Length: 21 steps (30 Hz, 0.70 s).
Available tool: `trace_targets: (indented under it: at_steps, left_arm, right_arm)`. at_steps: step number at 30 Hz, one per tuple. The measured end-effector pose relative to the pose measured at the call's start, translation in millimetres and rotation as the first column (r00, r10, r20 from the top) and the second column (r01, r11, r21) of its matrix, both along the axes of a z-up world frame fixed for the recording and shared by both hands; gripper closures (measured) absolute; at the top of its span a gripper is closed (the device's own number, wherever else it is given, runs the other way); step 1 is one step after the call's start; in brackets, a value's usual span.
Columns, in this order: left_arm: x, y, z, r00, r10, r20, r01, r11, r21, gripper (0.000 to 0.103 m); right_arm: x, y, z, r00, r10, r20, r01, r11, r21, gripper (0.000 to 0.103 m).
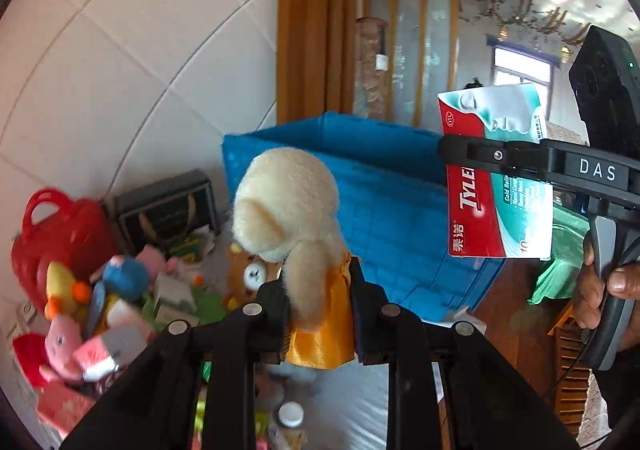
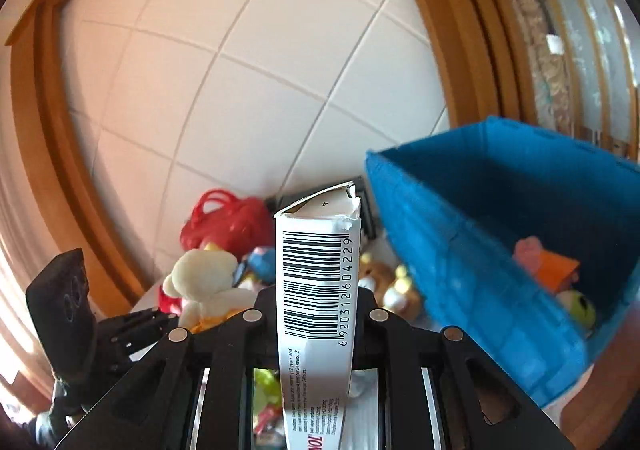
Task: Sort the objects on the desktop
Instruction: 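Carry the bear and Tylenol box over the blue bin while both grippers open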
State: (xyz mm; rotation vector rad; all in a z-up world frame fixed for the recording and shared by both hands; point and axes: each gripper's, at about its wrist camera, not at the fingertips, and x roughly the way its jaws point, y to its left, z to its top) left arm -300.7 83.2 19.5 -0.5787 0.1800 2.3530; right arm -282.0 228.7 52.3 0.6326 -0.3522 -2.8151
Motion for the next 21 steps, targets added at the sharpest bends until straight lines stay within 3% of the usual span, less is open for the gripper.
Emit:
trace_targets:
  at_steps: [4,9,14,16,18,19,21]
  left_arm:
    - [-22.2,68.5,28.6,0.995,-0.090,-0.038,0.091,0.996,0.026,0.080]
    - [-52.8,149.8,47.3,0.989,-0.142,-0.049,0.144,0.989,0.027,0.080]
    - [-78.1,215.8,60.1,0.991,-0.110,-0.073,0.108,0.994,-0.027,0.073]
    - [-84.2,236.0,64.5,0.993,-0.069,-0.098,0.062,0.996,-0.066,0.067]
    - [-86.4,241.4,68.3,0.992,-0.030,-0.127,0.021,0.997,-0.071,0.050]
    - [-86.8,241.0,70.0,0.991,-0.015,-0.132,0.007,0.998,-0.056,0.044]
    - [-87.3,235.3,71.9,0.991,0.013,-0.134,-0.016,1.000,-0.017,0.024]
  right_arm:
    - [-4.3,54.5,24.6,0.993,-0.100,-0.062,0.099,0.995,-0.012,0.085]
    - [-21.3,121.0,30.3,0.983,-0.171,-0.068,0.171,0.985,-0.008,0.085]
    - [-43.1,180.9,27.5,0.967,-0.248,-0.051,0.249,0.969,0.001,0.080]
    - [-43.7,201.7,27.8,0.961,-0.270,-0.053,0.270,0.963,-0.013,0.064]
    - [-41.0,216.6,28.2,0.957,-0.281,-0.071,0.281,0.960,-0.018,0.047]
    - [-38.5,222.0,28.2,0.954,-0.288,-0.084,0.288,0.957,-0.016,0.041]
    - [-41.4,235.6,30.2,0.953,-0.289,-0.092,0.288,0.957,-0.023,0.041]
